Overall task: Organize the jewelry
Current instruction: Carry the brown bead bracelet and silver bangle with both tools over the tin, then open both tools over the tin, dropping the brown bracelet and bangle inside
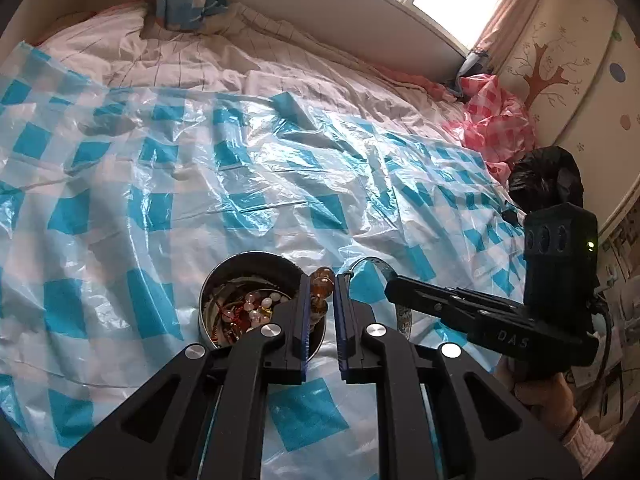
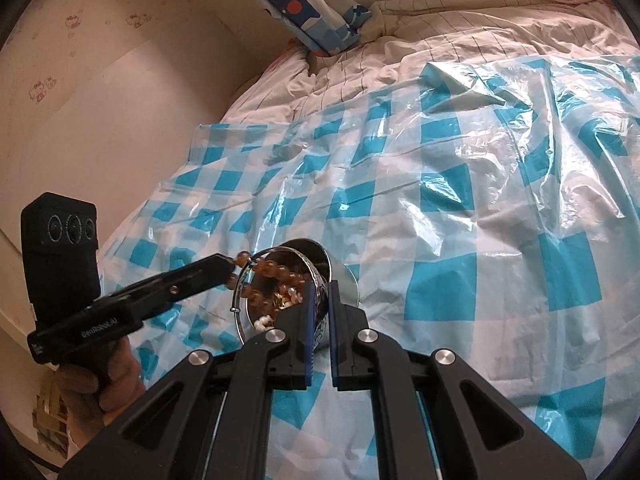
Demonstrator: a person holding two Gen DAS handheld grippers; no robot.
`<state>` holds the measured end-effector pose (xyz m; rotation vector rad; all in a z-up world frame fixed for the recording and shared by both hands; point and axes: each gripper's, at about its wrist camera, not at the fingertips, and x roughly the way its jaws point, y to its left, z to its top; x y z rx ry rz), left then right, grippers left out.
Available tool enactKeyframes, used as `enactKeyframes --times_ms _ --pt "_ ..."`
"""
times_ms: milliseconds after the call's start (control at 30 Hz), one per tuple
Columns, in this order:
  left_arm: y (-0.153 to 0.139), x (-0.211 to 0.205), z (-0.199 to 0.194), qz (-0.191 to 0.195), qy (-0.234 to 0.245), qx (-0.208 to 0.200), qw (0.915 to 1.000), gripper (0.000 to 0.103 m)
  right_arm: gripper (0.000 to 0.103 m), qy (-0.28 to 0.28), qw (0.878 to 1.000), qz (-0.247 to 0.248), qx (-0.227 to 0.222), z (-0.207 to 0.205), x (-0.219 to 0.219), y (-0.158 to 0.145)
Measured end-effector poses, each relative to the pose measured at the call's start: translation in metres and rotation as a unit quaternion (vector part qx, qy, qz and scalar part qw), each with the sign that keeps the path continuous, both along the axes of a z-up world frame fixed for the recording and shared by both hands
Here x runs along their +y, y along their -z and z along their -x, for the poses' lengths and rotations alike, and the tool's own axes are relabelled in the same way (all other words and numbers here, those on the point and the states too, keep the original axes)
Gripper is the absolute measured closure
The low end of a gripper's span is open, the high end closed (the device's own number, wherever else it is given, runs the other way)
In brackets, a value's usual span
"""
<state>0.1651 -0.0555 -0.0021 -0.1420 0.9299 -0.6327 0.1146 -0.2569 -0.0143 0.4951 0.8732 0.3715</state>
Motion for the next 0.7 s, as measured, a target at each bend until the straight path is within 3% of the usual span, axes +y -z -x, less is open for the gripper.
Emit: enactKeyframes --times_ms 67,100,167,300,500,567,600,700 --pt "0.009 0.002 -0.007 -0.031 -0.029 0.009 0.9991 0.093 0.096 0.004 1.0 0.005 -0.001 -0.003 0.002 0.0" --pt "0.019 0.004 -0.013 -0.075 -0.06 0.017 0.9952 0.093 0.096 0.005 1.0 0.006 -0.001 -0.004 0.002 0.001" --pt "0.026 0.01 -0.018 -0.113 -0.094 0.021 0.989 0.092 0.096 0.008 1.0 0.011 0.001 -0.007 0.005 0.003" --pt "0.017 0.029 -0.018 -0.101 -0.119 0.011 0.9877 0.087 0.096 0.007 1.0 0.021 0.004 -0.02 0.02 0.01" --pt "0.007 0.049 -0.018 -0.083 -0.146 0.003 0.9859 0.065 0.095 -0.011 0.998 0.064 0.0 -0.036 0.048 0.021" --pt "0.004 0.047 -0.014 -0.093 -0.148 -0.008 0.9846 0.055 0.088 -0.02 0.997 0.075 0.0 -0.038 0.056 0.025" --pt "0.003 0.046 -0.013 -0.1 -0.15 -0.013 0.9836 0.048 0.075 -0.023 0.996 0.087 0.0 -0.039 0.06 0.028" --pt "-0.001 0.044 -0.006 -0.119 -0.157 -0.029 0.9799 0.035 0.073 -0.023 0.994 0.109 -0.009 -0.037 0.065 0.026"
